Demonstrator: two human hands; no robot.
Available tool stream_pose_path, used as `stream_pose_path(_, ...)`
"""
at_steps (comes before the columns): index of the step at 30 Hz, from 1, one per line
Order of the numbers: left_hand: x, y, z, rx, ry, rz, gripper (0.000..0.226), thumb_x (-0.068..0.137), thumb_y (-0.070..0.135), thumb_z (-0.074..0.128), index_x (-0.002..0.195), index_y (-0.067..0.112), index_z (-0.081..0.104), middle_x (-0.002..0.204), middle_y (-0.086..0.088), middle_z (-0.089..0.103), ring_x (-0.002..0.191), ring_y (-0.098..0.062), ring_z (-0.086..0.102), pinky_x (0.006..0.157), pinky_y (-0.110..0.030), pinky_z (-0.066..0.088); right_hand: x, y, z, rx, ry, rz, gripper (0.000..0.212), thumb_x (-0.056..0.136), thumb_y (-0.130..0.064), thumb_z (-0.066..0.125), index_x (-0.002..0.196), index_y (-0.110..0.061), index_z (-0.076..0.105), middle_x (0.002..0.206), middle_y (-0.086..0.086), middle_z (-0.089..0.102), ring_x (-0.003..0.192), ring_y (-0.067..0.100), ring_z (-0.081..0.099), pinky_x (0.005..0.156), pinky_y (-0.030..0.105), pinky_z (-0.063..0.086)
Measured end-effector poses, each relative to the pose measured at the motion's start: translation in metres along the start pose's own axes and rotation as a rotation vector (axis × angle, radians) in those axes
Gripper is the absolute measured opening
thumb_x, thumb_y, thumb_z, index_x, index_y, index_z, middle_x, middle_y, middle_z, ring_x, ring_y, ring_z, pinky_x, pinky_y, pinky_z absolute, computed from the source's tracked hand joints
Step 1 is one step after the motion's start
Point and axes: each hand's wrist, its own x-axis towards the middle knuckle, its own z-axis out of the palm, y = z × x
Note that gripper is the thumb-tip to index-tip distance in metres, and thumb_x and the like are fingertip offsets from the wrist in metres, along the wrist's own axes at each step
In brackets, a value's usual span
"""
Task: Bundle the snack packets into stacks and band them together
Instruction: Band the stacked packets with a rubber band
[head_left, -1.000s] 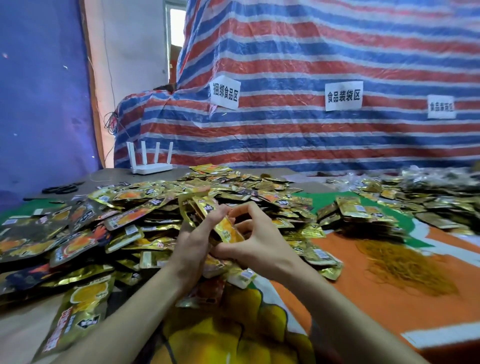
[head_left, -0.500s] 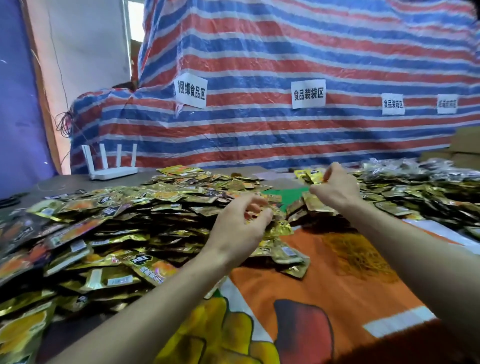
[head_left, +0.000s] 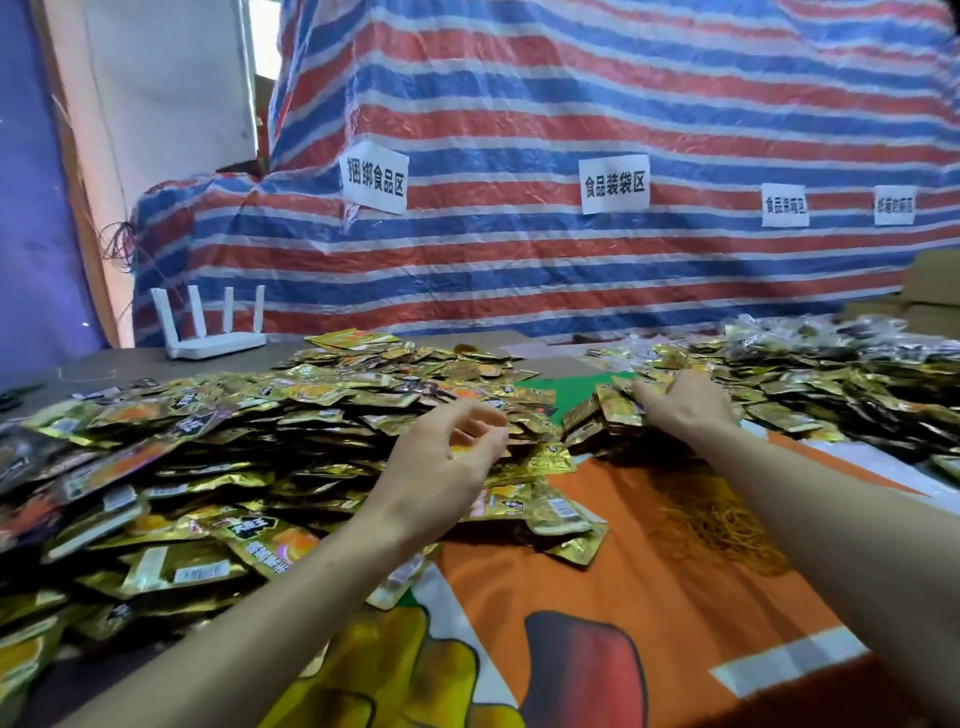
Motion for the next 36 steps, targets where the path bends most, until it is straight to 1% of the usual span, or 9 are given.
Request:
stream_pose_path(3,-0.007,-0.001,-0.029,0.068,0.025,-0.033,0.010,0.096,0.030,0.063,0.105,0.030,0.069,0.102,0.009,0.066,0.096,-0.005,0.060,0.068,-0.008,0.044,-0.012,-0.008,-0.008,-0.086,0.070,-0.051,0.076,0.090,-0.072,0.051,0.123,-0.004,0.057,0.139,0.027,0.051,0.132,0.045,0.043,0.112,0.057,0.035)
stream_pose_path(6,-0.015,-0.007,-0.067,0.204,0.000,-0.098,0.016,0.091,0.032,0.070,0.108,0.031,0.068,0.105,0.009,0.065,0.102,-0.004,0.060,0.082,-0.021,0.048,-0.039,-0.033,-0.016,-0.008,0.139,-0.279,0.073,0.090,-0.068,0.057,0.127,-0.004,0.056,0.135,0.026,0.053,0.129,0.043,0.046,0.108,0.054,0.038)
stream_pose_path(12,-0.050,-0.012,-0.139,0.572,-0.223,-0.265,0.033,0.079,0.047,0.080,0.106,0.041,0.062,0.109,0.014,0.060,0.100,-0.001,0.057,0.078,-0.015,0.043,-0.133,-0.102,-0.036,0.088,-0.474,-0.788,0.044,0.085,-0.060,0.070,0.103,-0.020,0.068,0.103,0.000,0.071,0.087,0.012,0.065,0.071,0.029,0.054)
stream_pose_path(16,-0.083,-0.004,-0.178,0.704,-0.393,-0.355,0.043,0.074,0.046,0.086,0.108,0.046,0.060,0.114,0.020,0.057,0.104,0.004,0.054,0.084,-0.014,0.044,-0.206,-0.133,-0.032,0.059,-0.645,-0.950,0.057,0.081,-0.069,0.068,0.118,-0.027,0.063,0.100,-0.010,0.063,0.086,0.006,0.060,0.068,0.025,0.049)
stream_pose_path(20,-0.110,0.002,-0.202,0.906,-0.388,-0.487,0.065,0.072,0.044,0.085,0.128,0.041,0.052,0.126,0.010,0.051,0.120,-0.011,0.051,0.102,-0.029,0.043,-0.263,-0.155,-0.016,0.021,-0.671,-1.035,0.077,0.078,-0.071,0.069,0.137,-0.028,0.048,0.121,-0.001,0.055,0.107,0.019,0.056,0.083,0.034,0.050)
stream_pose_path(25,-0.131,-0.005,-0.202,0.947,-0.285,-0.836,0.087,0.081,0.056,0.074,0.148,0.016,0.036,0.147,-0.008,0.044,0.133,-0.025,0.048,0.108,-0.030,0.041,-0.307,-0.183,0.009,-0.108,-0.551,-0.955,0.094,0.077,-0.077,0.065,0.141,-0.014,0.038,0.137,0.014,0.045,0.129,0.035,0.043,0.097,0.046,0.045)
stream_pose_path(28,-0.130,-0.007,-0.195,1.006,-0.245,-0.835,0.068,0.086,0.050,0.071,0.138,0.017,0.042,0.139,-0.005,0.051,0.126,-0.022,0.053,0.102,-0.029,0.045,-0.316,-0.196,0.021,-0.160,-0.605,-0.931,0.095,0.077,-0.073,0.069,0.142,-0.012,0.038,0.140,0.018,0.041,0.132,0.038,0.038,0.103,0.049,0.042)
stream_pose_path(32,-0.129,-0.024,-0.186,0.968,-0.194,-0.887,0.054,0.088,0.043,0.069,0.129,0.012,0.053,0.127,-0.007,0.060,0.119,-0.026,0.059,0.091,-0.031,0.048,-0.320,-0.210,0.031,-0.144,-0.641,-0.969,0.065,0.085,-0.054,0.070,0.133,-0.018,0.047,0.131,0.016,0.043,0.126,0.038,0.040,0.099,0.048,0.043)
stream_pose_path(36,-0.121,-0.031,-0.184,0.928,-0.136,-0.838,0.036,0.084,0.039,0.068,0.095,0.016,0.043,0.089,0.000,0.050,0.092,-0.025,0.055,0.065,-0.032,0.040,-0.332,-0.212,0.046,-0.169,-0.463,-1.011,0.051,0.093,-0.040,0.059,0.135,-0.016,0.045,0.129,0.018,0.046,0.124,0.040,0.043,0.096,0.052,0.045)
